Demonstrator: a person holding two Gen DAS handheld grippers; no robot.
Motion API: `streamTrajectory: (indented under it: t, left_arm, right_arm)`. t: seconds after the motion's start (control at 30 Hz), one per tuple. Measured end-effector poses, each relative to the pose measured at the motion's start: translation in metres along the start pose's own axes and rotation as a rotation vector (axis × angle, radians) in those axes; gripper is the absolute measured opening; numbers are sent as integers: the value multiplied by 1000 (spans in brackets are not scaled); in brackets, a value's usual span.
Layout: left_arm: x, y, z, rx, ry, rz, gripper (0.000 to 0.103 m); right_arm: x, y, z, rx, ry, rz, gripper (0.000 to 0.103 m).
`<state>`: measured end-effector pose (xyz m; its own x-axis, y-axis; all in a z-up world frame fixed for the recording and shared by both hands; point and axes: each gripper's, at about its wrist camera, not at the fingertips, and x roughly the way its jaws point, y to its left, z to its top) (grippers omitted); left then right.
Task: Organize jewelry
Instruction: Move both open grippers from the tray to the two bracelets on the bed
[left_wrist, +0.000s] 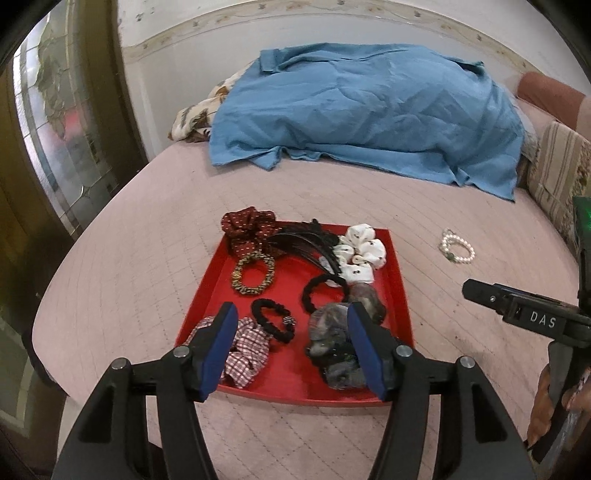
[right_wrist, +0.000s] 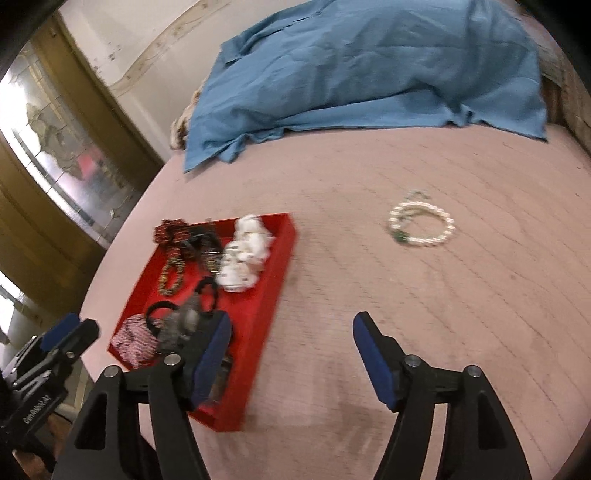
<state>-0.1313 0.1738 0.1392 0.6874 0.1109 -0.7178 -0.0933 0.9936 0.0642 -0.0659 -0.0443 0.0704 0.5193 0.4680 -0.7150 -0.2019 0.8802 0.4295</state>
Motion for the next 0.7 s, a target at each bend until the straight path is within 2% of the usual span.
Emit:
streamTrajectory:
  t: [0.13,0.3,0.53,0.6,0.7]
  left_arm:
    - [1,-11,-1,22,7,-9,61]
    - [5,-26,-3,55,21,-22,61]
    - [6,-36,-3,57,20,-51,61]
    - [9,-37,-1,39,27,-74,61]
    - [11,-42,1,21,32,-105,61]
  right_arm:
    - [-7,-31,-3,45,-13,-56,79]
    - [-16,-72,-6,100,-37,-170,87]
    - [-26,-100,-11,20,-89,-328,89]
    - [-28,-113,-11,35,-86,-331,89]
    - [-26,-133,-5,103,-66,-290,89]
